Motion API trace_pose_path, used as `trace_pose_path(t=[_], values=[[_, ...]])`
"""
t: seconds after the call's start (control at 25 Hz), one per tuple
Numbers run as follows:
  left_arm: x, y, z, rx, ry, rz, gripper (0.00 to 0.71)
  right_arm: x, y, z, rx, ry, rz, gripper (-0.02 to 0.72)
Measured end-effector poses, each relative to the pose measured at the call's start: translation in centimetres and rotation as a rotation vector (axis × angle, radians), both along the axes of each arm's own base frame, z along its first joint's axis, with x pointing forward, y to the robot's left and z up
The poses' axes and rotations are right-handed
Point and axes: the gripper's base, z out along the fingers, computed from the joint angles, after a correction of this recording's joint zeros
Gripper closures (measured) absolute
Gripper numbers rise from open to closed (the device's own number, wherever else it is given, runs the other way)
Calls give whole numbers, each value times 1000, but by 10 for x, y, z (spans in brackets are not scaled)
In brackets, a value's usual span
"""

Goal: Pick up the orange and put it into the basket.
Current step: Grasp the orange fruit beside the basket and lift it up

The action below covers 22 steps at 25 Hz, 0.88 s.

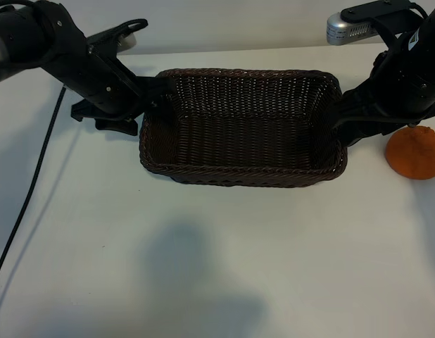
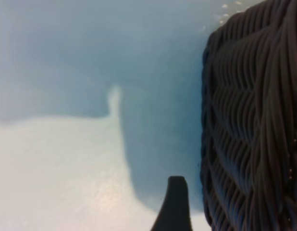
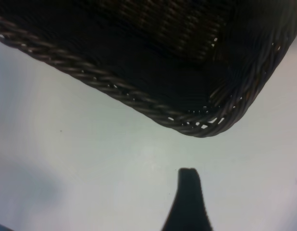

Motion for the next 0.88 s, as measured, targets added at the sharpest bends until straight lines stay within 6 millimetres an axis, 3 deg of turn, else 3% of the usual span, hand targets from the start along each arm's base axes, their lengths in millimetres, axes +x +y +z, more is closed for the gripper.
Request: trace_pose_path(t=[0.52, 0.88], values=[[4, -1, 37, -5, -36, -32, 69, 0, 0, 0, 1, 0, 0, 165], [9, 13, 68, 182, -30, -34, 85, 0, 0, 0, 2, 1, 0, 165]])
